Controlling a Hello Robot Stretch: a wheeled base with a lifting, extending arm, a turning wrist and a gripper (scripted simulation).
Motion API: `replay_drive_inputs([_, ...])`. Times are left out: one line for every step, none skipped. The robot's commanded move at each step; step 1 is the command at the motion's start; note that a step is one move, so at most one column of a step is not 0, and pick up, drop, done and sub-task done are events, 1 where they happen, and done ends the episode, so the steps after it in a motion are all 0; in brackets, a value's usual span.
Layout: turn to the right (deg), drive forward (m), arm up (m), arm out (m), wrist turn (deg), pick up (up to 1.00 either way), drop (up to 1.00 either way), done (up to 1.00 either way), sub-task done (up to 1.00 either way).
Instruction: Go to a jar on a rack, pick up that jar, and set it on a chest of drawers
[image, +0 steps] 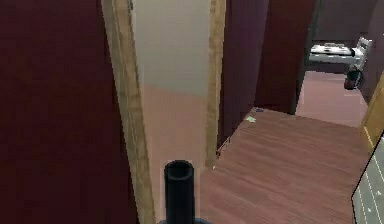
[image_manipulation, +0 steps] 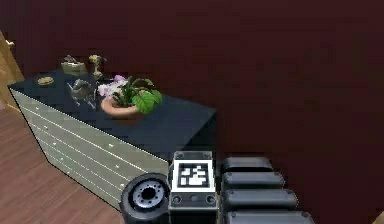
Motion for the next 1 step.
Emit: replay_drive_inputs([0.0, 0.25, 0.0, 0.0, 0.0, 0.0, 0.0, 0.0, 0.0])
